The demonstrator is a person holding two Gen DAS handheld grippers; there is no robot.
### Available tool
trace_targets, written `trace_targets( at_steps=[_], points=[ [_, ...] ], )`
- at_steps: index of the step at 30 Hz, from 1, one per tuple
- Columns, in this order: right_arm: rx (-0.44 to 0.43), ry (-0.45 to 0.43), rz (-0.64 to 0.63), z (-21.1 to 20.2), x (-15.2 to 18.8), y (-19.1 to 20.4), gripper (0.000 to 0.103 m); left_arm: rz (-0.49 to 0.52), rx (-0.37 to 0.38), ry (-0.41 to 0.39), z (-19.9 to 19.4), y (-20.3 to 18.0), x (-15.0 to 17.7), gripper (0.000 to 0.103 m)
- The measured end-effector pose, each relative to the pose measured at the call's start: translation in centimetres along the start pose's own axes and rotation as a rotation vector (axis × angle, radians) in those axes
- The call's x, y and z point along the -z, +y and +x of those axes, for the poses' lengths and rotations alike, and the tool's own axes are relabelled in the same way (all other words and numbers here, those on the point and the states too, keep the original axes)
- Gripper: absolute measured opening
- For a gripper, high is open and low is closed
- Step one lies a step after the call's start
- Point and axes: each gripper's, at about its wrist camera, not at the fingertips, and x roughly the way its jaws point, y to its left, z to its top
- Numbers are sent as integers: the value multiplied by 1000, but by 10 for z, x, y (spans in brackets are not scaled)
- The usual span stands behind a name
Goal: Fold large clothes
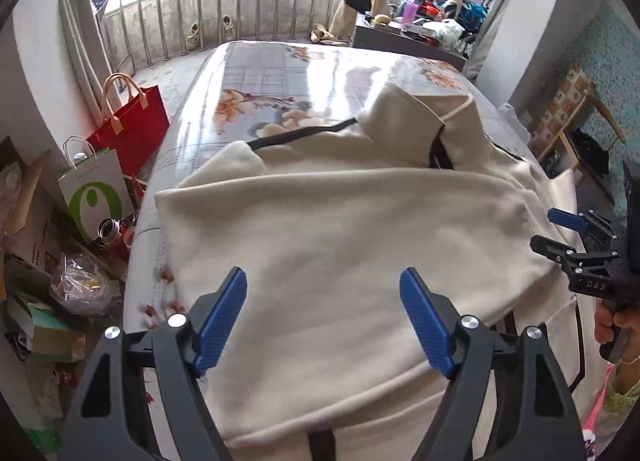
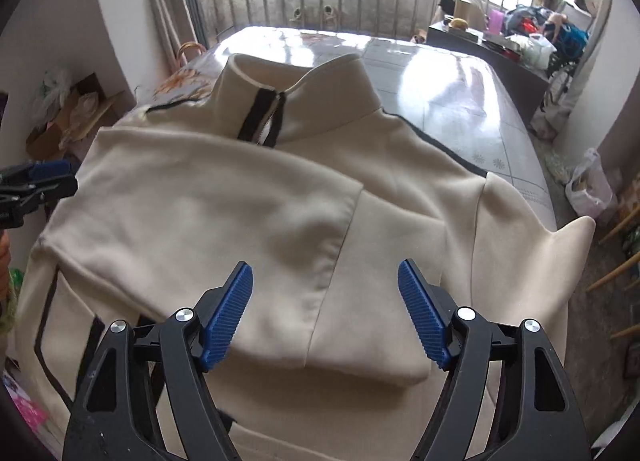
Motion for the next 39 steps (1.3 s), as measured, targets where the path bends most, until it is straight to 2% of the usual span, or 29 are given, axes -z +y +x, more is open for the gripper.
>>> trace_targets(
  at_steps=[3,6,8,12,14,16,17,19,26,30,33,36,39],
  points=[
    [63,45,-41,13,14,7,75,39,-6,25,10,-26,11,80],
    [50,25,5,3,14,2,76,52,-33,40,23,-39,19,80],
    [39,2,25,-3,17,1,78,60,-78,49,31,-43,23,80],
    [32,17,40,7,23,0,81,68,-110,52,41,-44,30,85],
    [45,3,39,11,27,3,89,81,-140,42,41,-45,32,90],
    [62,-5,55,12,29,0,95,61,-138,43,42,-42,33,94],
    [44,-4,79,13,31,-3,95,44,-135,45,43,-39,34,97],
    [15,-15,125,14,33,-10,95,43,-135,33,43,-37,36,97],
    [36,-21,127,13,33,-4,95,44,-136,1,41,-39,38,97],
    [2,8,120,12,31,-8,95,43,-139,-14,41,-39,40,97],
    [-52,52,193,3,30,-23,95,44,-141,-14,41,-39,40,98],
    [-77,-23,285,-30,38,-53,95,50,-137,-13,41,-40,40,98],
    [-59,-83,414,-65,56,-102,95,55,-132,-9,42,-39,39,98]
  ],
)
